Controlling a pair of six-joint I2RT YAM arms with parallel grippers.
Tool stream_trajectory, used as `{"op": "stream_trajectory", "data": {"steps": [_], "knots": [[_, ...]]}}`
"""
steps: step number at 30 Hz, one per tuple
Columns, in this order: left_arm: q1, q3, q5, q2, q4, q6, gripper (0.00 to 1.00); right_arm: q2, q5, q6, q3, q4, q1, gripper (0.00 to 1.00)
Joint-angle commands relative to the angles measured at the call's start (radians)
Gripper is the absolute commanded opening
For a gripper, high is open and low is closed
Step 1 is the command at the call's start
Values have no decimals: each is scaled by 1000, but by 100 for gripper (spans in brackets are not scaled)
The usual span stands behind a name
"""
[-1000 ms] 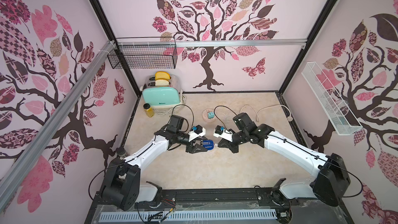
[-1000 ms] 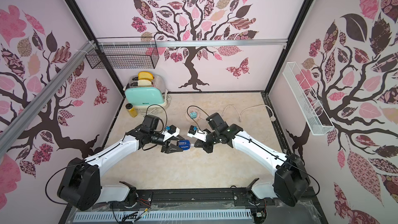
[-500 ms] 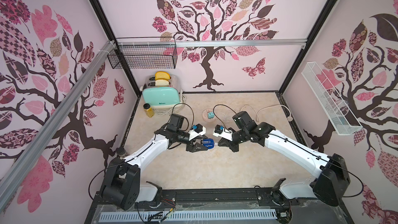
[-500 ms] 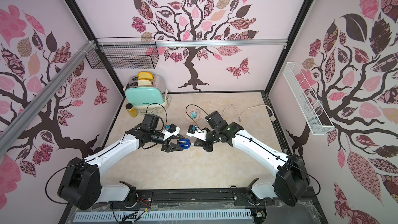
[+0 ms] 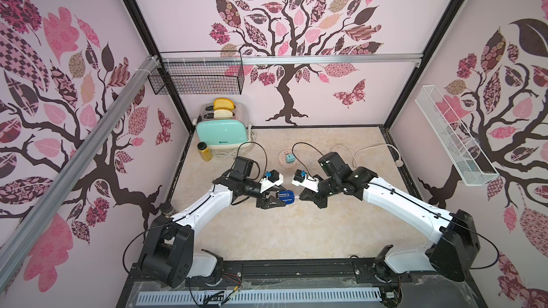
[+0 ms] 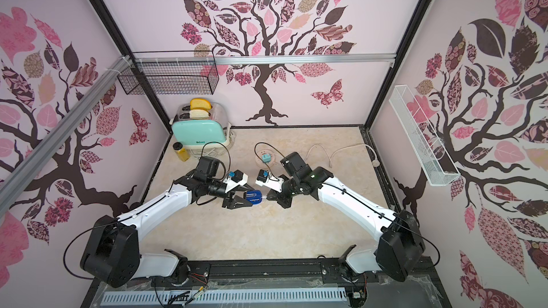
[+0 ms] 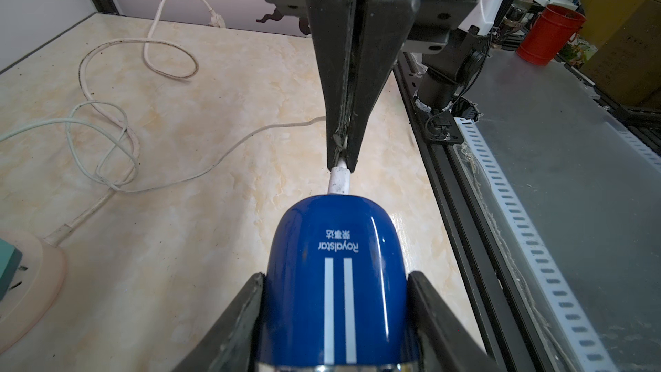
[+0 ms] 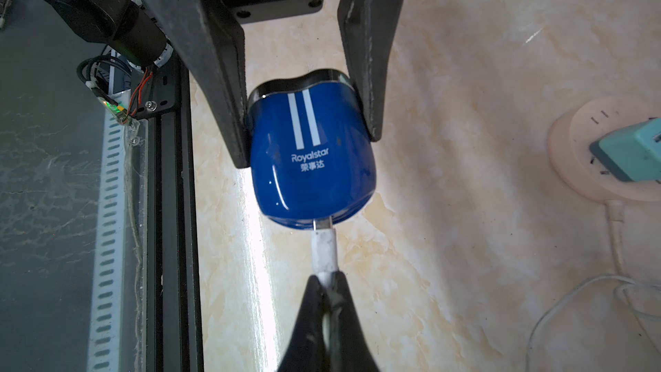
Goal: Charge the electric shaver
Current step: Insert the charging cable into the electric shaver.
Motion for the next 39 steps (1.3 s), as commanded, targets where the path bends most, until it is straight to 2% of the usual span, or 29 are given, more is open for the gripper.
{"op": "stream_trajectory", "data": {"steps": [1,13,20,28,33,39], "knots": [[-20,16,44,2,8,-1,0,10,-7,15,68,87,38,0],[-20,9,100,-20,50,-24,0,-5,-34,75,10,183,60,0],[-22,-26,117,-34,137,-86,0,-5,-143,147,10,282,63,0],[-22,-32,121,-69,180,-101,0,-12,-134,70,-30,226,68,0],[-22,-50,123,-70,228,-132,0,-72,-173,72,-79,280,69,0],[-22,-43,153,-65,282,-175,0,-46,-159,38,-78,273,93,0]]}}
